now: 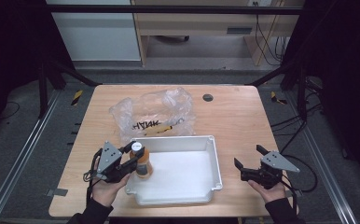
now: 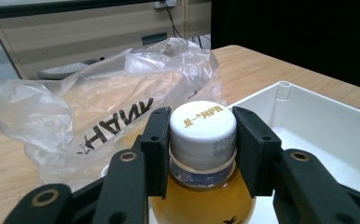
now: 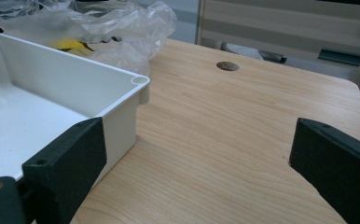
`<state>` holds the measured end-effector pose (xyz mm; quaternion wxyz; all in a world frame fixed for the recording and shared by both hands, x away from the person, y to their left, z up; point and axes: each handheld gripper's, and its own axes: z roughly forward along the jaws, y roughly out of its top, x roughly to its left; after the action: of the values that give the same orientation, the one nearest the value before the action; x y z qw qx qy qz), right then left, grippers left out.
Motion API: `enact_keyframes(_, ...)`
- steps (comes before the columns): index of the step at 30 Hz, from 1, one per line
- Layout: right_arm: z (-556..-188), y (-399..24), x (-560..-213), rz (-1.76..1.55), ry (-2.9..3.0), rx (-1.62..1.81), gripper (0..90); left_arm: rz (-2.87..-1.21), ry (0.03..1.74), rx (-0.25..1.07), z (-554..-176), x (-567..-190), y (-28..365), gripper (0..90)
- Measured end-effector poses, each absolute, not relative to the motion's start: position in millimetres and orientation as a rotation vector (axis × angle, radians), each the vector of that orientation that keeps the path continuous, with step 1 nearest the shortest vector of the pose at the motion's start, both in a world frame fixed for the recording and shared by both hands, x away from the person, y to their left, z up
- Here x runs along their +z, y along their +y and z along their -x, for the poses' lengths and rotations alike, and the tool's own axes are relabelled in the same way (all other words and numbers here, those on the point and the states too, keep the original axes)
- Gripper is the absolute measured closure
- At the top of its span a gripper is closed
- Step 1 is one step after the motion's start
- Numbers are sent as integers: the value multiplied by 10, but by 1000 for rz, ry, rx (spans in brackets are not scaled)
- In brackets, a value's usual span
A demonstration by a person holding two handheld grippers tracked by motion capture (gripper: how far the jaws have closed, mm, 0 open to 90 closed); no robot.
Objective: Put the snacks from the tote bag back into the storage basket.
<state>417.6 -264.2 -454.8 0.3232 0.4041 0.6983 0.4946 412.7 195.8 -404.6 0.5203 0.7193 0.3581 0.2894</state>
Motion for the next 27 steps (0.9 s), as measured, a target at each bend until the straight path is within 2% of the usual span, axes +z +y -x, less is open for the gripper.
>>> enact_keyframes(27, -4176, -2642, -4550, -1059, 1833, 1297, 40, -1712, 880, 714, -4133, -4130, 1950, 583)
